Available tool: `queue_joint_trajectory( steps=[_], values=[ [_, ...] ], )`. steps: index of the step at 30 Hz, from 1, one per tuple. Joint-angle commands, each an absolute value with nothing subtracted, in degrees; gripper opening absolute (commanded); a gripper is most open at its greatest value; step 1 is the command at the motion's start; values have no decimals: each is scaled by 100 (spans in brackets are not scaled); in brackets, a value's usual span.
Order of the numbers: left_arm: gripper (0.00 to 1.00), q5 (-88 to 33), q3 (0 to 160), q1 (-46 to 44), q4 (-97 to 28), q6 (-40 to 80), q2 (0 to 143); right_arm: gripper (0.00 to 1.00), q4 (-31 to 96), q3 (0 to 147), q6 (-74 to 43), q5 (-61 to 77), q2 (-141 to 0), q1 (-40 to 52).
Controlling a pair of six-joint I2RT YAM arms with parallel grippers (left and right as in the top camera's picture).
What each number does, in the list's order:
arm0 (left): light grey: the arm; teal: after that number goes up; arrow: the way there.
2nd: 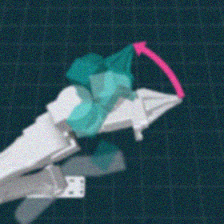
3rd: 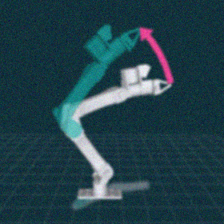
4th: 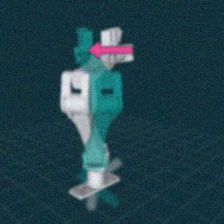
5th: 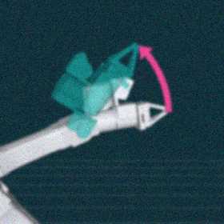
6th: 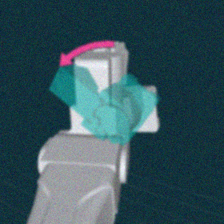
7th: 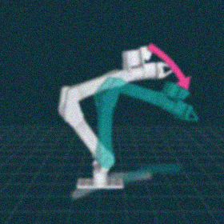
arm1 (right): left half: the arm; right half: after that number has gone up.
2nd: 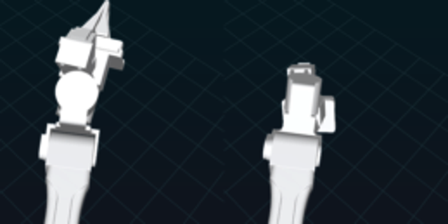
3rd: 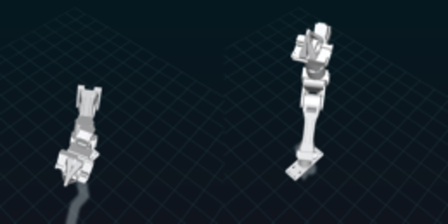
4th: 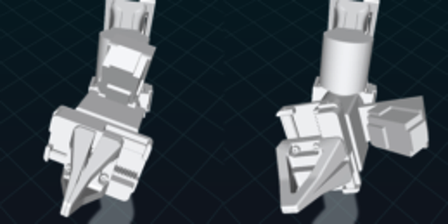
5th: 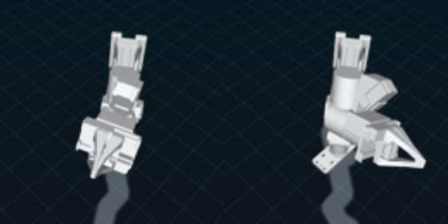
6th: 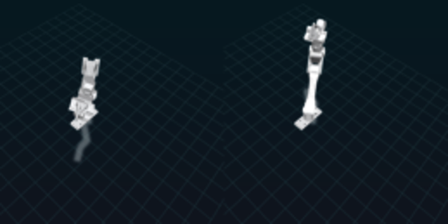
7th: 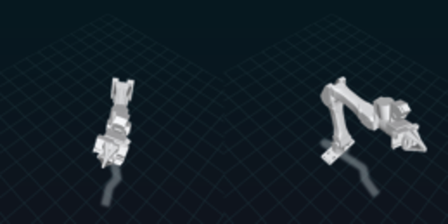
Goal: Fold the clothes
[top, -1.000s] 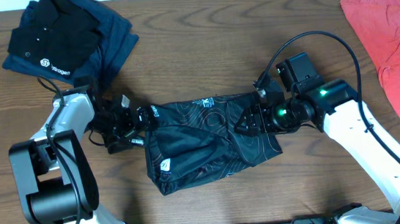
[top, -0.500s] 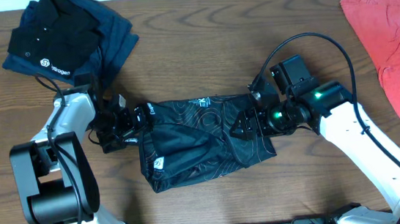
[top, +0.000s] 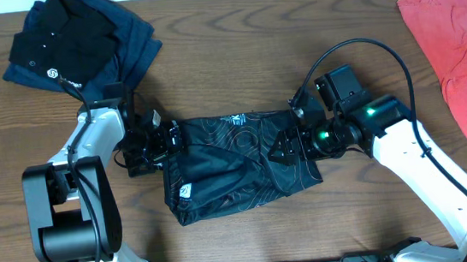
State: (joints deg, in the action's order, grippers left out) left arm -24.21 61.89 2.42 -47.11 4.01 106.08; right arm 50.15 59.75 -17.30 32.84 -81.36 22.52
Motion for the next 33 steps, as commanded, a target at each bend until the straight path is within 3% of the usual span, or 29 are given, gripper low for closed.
queue_joint_trajectory(
  steps=[1,14,30,33],
  values=[
    [98,-2443,5732,217,-4528,176,11157,86,5061,6020,-1575,3282,-8112,2340],
    [98,-3011,5502,344,-4416,220,11157,86,5159,6020,-1579,3280,-8112,2403],
    [99,-3391,5078,-412,-3874,443,11157,86,5135,6020,-1584,3310,-8112,2403],
    [86,-3385,5078,-432,-3728,484,11157,85,5172,6020,-1586,3345,-8112,2403]
  ],
)
